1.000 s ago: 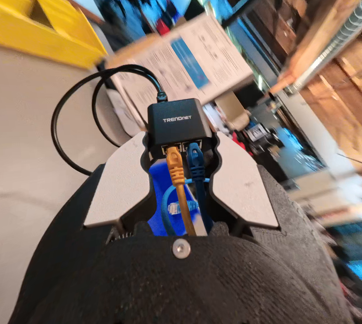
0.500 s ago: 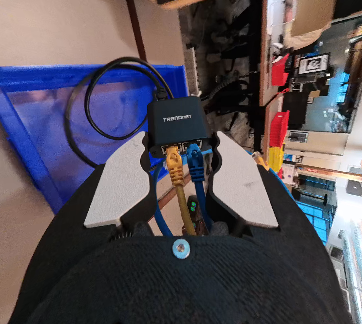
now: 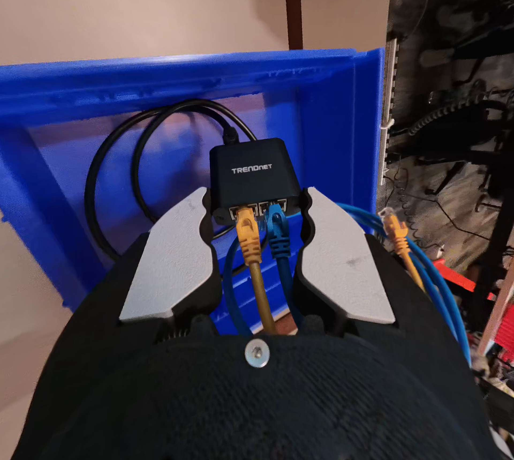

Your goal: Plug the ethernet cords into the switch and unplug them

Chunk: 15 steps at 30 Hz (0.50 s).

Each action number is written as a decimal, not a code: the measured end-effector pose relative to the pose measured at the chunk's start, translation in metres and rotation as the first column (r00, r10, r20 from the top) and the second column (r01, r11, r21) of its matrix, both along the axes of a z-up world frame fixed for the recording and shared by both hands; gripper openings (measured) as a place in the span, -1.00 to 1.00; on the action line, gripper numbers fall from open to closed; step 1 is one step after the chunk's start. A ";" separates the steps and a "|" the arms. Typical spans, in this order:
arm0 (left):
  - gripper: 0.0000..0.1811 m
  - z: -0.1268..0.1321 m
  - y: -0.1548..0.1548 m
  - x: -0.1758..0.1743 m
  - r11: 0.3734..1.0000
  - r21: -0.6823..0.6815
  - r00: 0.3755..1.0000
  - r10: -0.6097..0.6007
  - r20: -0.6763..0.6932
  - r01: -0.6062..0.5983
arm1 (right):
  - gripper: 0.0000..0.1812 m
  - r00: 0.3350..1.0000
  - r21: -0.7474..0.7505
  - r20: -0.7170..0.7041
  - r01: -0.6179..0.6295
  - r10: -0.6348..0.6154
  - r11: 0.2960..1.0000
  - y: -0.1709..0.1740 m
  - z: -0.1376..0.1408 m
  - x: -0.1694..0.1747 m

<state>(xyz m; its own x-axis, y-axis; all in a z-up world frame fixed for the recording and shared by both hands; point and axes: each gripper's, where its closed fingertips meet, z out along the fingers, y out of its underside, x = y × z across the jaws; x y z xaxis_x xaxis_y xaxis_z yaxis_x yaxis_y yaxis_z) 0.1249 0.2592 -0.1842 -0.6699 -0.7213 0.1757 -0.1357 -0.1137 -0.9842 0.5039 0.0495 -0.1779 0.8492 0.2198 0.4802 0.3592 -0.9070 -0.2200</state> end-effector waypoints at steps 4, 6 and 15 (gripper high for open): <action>-0.47 0.000 -0.003 0.000 1.000 -0.011 1.000 -0.010 -0.002 0.010 | -0.26 0.994 -0.030 0.038 0.105 -0.104 0.994 -0.007 -0.020 0.023; -0.47 0.000 -0.004 0.000 1.000 -0.008 1.000 -0.013 -0.002 0.013 | -0.28 0.992 -0.069 0.041 0.120 -0.118 0.990 -0.018 -0.029 0.028; -0.47 -0.001 -0.004 0.001 1.000 0.002 1.000 -0.005 -0.006 0.005 | -0.32 0.975 0.286 -0.020 0.219 -0.222 0.933 -0.028 0.046 0.011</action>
